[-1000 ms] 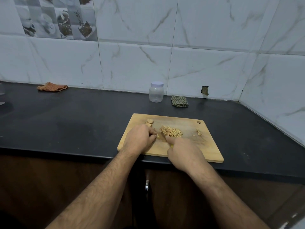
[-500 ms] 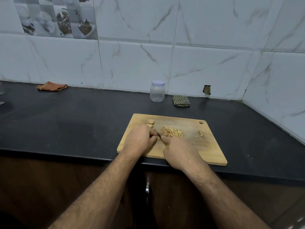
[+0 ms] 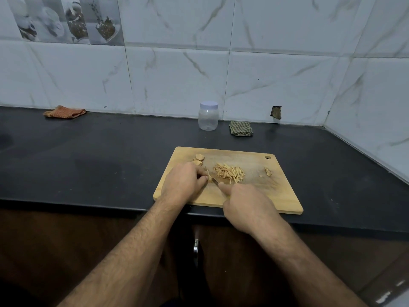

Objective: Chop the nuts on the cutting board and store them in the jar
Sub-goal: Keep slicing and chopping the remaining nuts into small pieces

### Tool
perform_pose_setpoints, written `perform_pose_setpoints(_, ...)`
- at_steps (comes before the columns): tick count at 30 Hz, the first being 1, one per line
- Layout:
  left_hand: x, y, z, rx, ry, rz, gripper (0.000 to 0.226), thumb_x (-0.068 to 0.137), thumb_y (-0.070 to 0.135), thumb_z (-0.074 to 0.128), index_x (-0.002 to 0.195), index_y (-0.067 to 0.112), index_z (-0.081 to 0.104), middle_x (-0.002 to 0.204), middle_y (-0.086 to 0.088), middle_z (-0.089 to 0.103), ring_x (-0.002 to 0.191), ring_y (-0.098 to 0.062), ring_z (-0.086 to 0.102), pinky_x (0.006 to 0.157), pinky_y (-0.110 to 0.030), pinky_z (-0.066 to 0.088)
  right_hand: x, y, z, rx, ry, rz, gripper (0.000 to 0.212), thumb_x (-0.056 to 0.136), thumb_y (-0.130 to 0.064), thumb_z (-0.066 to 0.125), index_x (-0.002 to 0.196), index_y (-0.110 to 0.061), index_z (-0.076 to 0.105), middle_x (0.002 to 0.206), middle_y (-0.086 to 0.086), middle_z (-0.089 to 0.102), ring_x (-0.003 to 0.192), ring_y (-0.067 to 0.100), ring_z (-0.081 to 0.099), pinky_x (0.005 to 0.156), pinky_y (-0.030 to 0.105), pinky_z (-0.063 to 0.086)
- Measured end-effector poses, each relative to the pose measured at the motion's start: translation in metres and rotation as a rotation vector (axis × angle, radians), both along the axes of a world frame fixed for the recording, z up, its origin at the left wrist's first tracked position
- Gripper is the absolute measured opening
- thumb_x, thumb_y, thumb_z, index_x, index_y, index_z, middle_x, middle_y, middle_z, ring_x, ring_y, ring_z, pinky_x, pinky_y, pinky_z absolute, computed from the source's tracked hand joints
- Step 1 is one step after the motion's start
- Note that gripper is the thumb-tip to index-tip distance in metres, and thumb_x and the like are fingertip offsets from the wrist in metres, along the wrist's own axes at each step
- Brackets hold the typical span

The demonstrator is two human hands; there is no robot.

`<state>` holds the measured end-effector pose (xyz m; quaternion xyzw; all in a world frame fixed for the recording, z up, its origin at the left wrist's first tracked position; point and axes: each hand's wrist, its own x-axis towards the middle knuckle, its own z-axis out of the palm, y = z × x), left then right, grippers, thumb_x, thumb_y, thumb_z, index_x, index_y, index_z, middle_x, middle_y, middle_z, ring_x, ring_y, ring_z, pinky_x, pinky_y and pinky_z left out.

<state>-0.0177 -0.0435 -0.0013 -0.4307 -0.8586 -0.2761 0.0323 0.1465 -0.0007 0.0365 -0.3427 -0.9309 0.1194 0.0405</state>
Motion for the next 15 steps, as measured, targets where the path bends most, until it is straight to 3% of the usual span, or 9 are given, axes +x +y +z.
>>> perform_pose_setpoints(8,-0.002,0.000,-0.003,0.050,-0.011,0.010,0.013,0.090,0.031,0.066,0.093,0.028,0.078,0.092,0.013,0.072,0.080,-0.008,0.059,0.067,-0.025,0.042,-0.009,0.002,-0.001,-0.026,0.103,0.005,0.057,0.097,-0.020,0.044,0.150,-0.039,0.036,0.136,-0.001,0.059,0.112,0.017,0.059,0.089,0.031,0.050)
perform_pose_setpoints(15,-0.004,0.001,-0.005,0.046,0.001,0.019,0.012,0.088,0.033,0.066,0.092,0.031,0.078,0.090,0.014,0.071,0.079,-0.008,0.060,0.063,-0.026,0.040,-0.017,0.006,-0.003,-0.026,0.071,0.016,0.058,0.095,-0.019,0.044,0.150,-0.039,0.037,0.140,-0.001,0.056,0.119,0.018,0.056,0.092,0.031,0.048)
